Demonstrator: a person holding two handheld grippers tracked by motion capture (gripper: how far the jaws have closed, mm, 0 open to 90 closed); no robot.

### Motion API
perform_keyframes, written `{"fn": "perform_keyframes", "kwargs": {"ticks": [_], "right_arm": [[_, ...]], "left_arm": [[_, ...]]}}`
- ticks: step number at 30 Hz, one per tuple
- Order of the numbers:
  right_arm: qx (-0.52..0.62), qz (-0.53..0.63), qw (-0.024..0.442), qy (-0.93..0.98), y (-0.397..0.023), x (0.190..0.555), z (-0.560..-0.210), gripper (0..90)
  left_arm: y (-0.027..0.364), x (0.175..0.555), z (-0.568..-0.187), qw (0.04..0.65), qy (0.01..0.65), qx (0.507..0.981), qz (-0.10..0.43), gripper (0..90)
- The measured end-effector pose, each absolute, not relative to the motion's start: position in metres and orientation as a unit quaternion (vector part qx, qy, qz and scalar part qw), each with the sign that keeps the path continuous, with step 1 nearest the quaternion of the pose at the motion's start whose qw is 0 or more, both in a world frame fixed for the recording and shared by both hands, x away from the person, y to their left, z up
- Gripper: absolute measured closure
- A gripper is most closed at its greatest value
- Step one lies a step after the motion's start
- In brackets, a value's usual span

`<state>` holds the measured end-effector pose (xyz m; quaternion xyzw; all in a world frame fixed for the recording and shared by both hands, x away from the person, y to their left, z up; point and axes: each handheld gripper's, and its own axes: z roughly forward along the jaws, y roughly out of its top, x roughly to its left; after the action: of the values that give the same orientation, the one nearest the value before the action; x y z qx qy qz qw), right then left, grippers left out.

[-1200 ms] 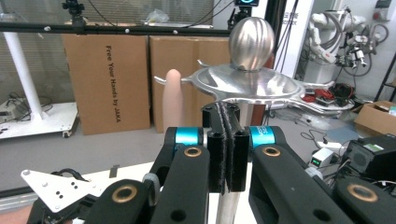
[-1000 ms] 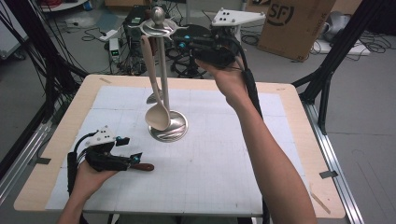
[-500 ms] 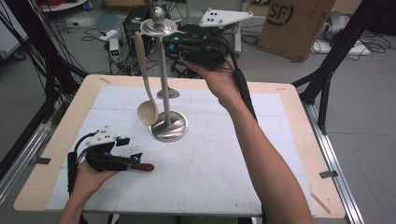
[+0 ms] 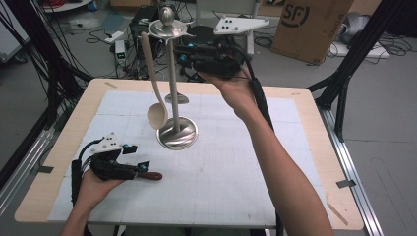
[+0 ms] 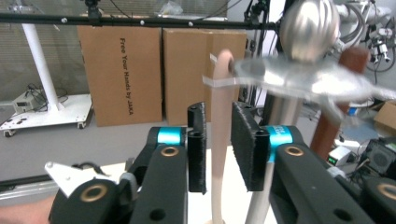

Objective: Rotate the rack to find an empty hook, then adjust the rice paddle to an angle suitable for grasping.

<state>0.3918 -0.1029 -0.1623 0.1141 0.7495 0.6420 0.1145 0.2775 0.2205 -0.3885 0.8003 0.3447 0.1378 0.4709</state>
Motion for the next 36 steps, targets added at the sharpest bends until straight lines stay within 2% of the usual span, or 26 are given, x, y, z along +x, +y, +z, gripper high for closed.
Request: {"fn": "perform_keyframes", "kwargs": {"ticks": [7, 14, 29, 36], "right_arm": [[0.131, 0.634, 0.104, 0.755, -0.125, 0.387, -0.186, 58.7], [0.153, 0.623, 0.100, 0.761, -0.147, 0.381, -0.217, 50.6], [0.175, 0.607, 0.084, 0.771, -0.173, 0.361, -0.278, 41.0], [0.183, 0.596, 0.081, 0.778, -0.182, 0.351, -0.301, 37.7]], "left_arm": [[0.219, 0.277, -0.390, 0.462, 0.339, 0.809, 0.135, 26.5], [0.220, 0.278, -0.392, 0.459, 0.336, 0.812, 0.130, 29.5], [0.221, 0.277, -0.395, 0.454, 0.334, 0.816, 0.127, 31.9], [0.222, 0.278, -0.396, 0.450, 0.332, 0.820, 0.122, 36.5]]}}
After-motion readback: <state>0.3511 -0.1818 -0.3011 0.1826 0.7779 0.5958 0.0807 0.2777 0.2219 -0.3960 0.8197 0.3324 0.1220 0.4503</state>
